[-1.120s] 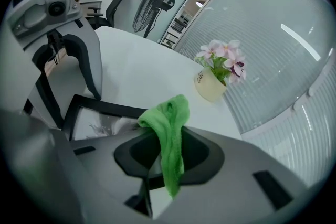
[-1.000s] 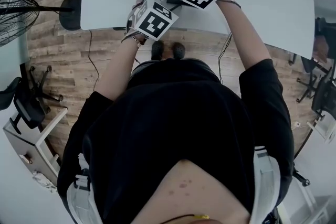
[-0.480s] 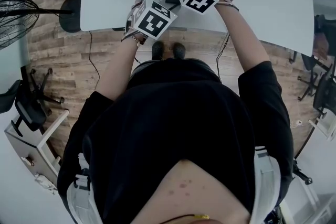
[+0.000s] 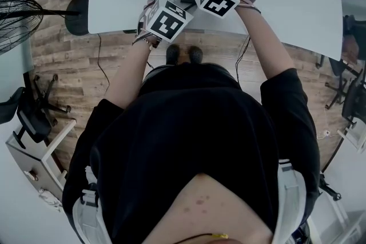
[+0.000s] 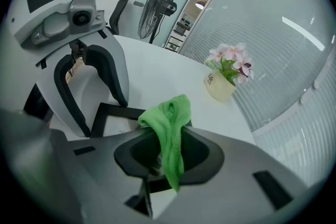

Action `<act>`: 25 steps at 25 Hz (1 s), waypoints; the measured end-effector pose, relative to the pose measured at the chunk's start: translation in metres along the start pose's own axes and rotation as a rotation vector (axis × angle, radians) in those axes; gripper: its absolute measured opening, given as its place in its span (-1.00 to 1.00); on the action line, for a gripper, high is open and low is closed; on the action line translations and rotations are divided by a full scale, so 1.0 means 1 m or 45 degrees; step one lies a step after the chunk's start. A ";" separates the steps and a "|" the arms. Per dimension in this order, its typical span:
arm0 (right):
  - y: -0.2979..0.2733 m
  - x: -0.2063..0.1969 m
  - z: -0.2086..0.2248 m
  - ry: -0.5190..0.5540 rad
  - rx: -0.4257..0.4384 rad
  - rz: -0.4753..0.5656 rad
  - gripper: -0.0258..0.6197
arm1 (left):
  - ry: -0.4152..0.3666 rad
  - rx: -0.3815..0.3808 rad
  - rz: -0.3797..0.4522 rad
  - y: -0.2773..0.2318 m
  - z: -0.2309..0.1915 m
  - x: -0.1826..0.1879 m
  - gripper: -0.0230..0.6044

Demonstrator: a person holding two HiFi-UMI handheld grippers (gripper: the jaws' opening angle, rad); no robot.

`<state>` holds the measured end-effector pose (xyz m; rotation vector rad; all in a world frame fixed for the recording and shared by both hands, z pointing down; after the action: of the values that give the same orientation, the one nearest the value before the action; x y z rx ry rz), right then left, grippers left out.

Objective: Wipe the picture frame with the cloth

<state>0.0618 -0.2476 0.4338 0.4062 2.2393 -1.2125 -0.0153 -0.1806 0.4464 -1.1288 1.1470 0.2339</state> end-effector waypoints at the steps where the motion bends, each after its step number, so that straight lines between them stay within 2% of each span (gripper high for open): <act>1: 0.001 0.000 -0.001 -0.001 0.002 0.002 -0.62 | 0.000 0.000 0.000 0.000 0.000 0.000 -0.08; 25: 0.013 0.006 -0.025 0.005 0.071 0.010 -0.62 | -0.001 -0.001 0.005 0.001 -0.003 0.000 -0.08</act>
<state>0.0557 -0.2201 0.4328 0.4390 2.2095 -1.2736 -0.0175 -0.1822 0.4462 -1.1271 1.1487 0.2384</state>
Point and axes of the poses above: the fingertips, and each gripper's own axes: y backward along the fingers, z to its right, x out of its top, the point moved 7 cm from there along y, backward along the fingers, and after that the axes turned 10 degrees about z, right-handed, at the moved point
